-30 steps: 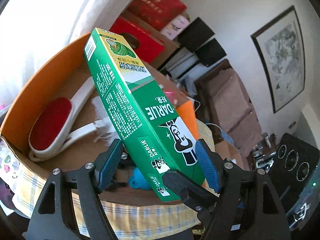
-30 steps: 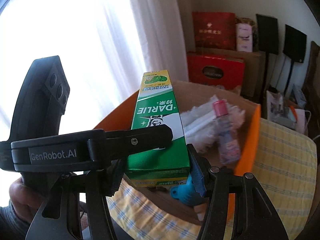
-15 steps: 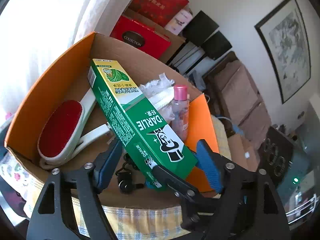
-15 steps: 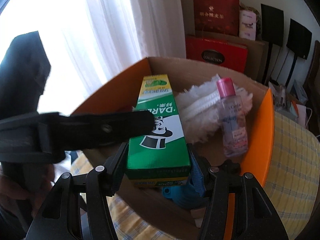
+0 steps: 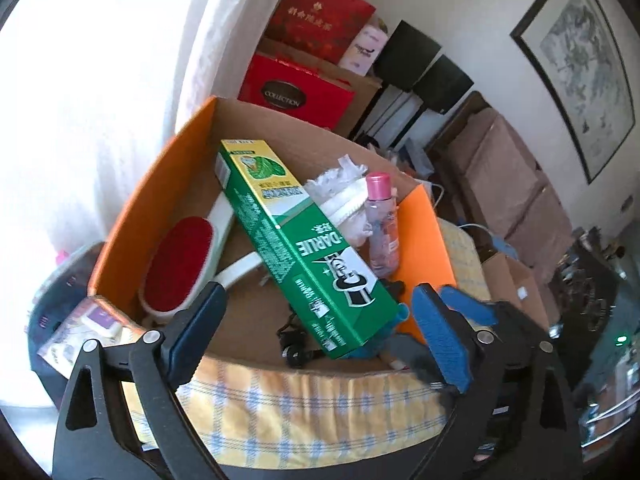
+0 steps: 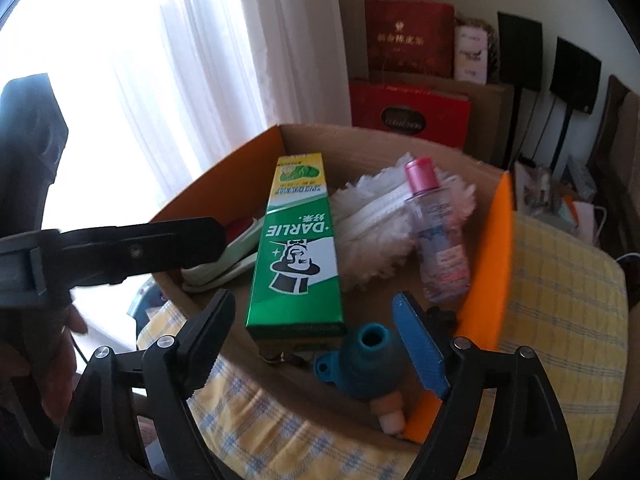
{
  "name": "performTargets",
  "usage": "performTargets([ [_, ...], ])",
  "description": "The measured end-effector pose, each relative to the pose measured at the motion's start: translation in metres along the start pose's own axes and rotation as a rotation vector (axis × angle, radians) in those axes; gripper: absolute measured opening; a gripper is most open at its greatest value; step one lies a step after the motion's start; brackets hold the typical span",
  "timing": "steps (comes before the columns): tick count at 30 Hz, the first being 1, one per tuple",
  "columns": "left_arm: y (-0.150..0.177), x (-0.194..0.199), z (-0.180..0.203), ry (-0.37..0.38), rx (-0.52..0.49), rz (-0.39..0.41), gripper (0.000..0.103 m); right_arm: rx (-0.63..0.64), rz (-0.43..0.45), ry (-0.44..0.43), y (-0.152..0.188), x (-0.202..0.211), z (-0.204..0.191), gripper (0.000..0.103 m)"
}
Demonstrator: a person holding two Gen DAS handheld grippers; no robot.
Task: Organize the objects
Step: 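Open the right tool and withdraw both tools from the tray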
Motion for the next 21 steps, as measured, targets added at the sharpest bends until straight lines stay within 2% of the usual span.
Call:
performTargets([
  [4, 0.008, 0.012, 0.005, -0.061, -0.061, 0.003, 0.097, -0.008, 0.002, 0.087, 0.010, 0.024, 0.007, 0.087],
  [5, 0.011, 0.015, 0.006, -0.072, -0.073, 0.003, 0.101, -0.020, -0.002, 0.098, 0.013, 0.029, 0.010, 0.088],
  [10, 0.024, 0.025, 0.013, -0.111, -0.117, 0.006, 0.102, -0.115, -0.020, 0.132, 0.032, 0.051, 0.027, 0.093],
  [14, 0.035, 0.031, 0.019, -0.117, -0.145, 0.000, 0.103, -0.153, -0.008, 0.154, 0.045, 0.071, 0.035, 0.101],
  [21, 0.053, 0.036, 0.033, -0.179, -0.180, -0.016, 0.103, -0.204, 0.009, 0.189, 0.059, 0.093, 0.043, 0.103],
])
Point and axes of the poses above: each gripper's, at about its wrist camera, not at the fingertips, and x roughly against the way its jaws point, z to its right, y to its underside, the point moved 2 cm from there along -x, roughly the way its jaws point, and after that the axes turned 2 degrees about y, right-handed, at the moved point
